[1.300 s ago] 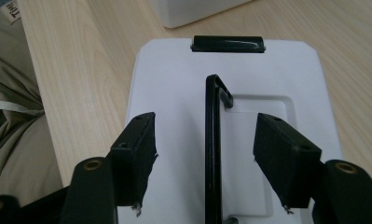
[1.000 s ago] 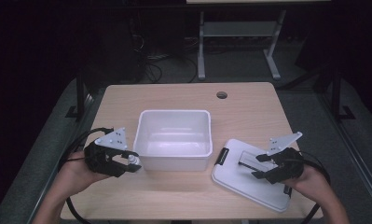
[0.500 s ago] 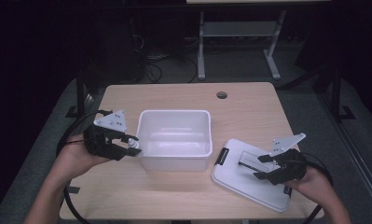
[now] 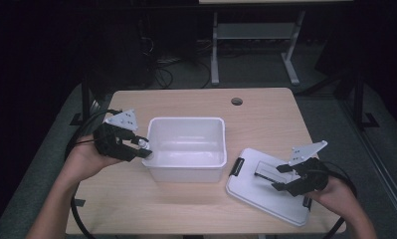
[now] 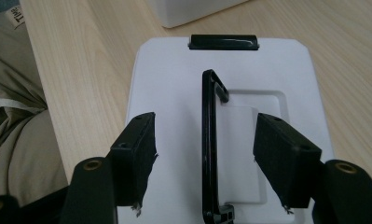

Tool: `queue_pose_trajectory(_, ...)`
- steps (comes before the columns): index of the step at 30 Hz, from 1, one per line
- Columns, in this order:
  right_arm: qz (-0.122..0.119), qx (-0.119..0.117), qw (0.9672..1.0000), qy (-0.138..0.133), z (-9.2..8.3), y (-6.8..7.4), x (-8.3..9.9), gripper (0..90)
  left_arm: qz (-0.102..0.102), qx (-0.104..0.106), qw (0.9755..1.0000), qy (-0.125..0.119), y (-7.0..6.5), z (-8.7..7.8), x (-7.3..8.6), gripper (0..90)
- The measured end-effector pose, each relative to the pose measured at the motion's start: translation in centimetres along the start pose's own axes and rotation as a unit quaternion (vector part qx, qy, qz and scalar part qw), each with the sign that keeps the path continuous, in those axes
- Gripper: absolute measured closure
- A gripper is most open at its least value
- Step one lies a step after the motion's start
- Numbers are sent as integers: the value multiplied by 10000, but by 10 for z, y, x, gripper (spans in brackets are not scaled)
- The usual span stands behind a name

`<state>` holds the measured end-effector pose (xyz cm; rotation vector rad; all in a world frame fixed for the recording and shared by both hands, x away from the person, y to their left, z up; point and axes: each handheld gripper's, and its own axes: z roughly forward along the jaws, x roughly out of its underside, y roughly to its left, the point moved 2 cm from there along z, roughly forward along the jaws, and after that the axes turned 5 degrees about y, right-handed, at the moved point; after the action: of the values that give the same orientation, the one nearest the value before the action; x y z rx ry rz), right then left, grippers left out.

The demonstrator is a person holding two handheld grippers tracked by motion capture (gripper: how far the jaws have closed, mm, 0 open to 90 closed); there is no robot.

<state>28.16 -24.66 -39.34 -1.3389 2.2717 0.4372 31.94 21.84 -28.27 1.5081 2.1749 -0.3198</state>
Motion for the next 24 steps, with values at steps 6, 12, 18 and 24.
queue_pose_trajectory(6, -4, -20, 10000, 25, 1, -1, -1, 384, -66, 27, 10000, 2, 5, 6, 0, 597)
queue_pose_trajectory(12, -22, -20, 10000, 23, 1, -1, -1, 385, -113, 42, 9999, 20, 8, 15, 3, 597)
queue_pose_trajectory(18, -50, -35, 10000, 57, 2, -1, 0, 384, -128, 40, 9999, 37, 10, 20, 3, 597)
queue_pose_trajectory(24, -38, -32, 9999, 111, 2, -1, -1, 384, -149, 52, 9999, 25, 12, 23, 3, 597)
